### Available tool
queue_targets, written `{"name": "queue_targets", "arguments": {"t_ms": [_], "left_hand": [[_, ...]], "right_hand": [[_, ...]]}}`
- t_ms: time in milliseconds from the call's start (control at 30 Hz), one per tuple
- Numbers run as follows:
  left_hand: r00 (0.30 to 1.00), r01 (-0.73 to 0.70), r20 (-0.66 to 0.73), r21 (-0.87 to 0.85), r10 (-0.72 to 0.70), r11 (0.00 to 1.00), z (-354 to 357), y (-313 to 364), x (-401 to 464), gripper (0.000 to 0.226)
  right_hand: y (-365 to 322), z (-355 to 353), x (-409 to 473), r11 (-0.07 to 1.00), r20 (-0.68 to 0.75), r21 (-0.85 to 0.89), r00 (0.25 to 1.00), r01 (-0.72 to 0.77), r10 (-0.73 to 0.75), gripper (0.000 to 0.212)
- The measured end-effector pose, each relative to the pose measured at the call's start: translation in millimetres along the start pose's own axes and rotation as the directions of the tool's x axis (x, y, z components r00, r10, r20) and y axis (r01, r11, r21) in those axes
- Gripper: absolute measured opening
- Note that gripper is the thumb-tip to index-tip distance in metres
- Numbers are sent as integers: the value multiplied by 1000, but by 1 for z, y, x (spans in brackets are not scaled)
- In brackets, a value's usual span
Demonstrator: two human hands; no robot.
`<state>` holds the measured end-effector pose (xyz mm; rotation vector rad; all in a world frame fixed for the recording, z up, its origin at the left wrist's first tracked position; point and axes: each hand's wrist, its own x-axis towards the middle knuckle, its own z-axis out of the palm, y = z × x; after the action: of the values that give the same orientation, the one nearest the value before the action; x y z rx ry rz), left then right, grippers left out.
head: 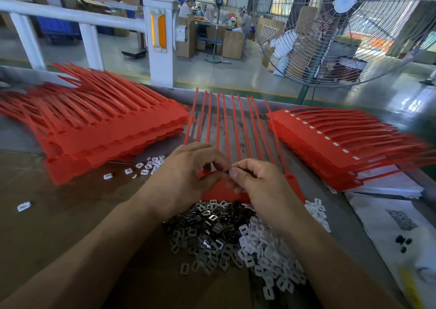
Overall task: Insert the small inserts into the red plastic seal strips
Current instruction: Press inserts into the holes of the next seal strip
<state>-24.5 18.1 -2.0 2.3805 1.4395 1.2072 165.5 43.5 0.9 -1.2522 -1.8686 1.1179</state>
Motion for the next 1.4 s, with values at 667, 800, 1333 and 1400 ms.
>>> {"name": "queue_targets", "arguments": {"t_ms": [667,800,1333,1400], "left_hand": [[949,315,-87,268,-303,910,11,-33,-4,6],[938,345,-67,295,-341,891,13,-37,-2,7],[926,375,-56,269,-374,887,12,-37,-4,8],[925,376,-54,274,-376,885,11,-36,-4,10]], "right_hand": [[2,0,1,996,34,-88,999,-4,7,13],[3,-1,0,997,43,-81,999,2,2,10],[1,-1,-3,972,101,-215,992,95,-74,8],[1,-2,-3,960,166,-245,982,133,-94,8]]}}
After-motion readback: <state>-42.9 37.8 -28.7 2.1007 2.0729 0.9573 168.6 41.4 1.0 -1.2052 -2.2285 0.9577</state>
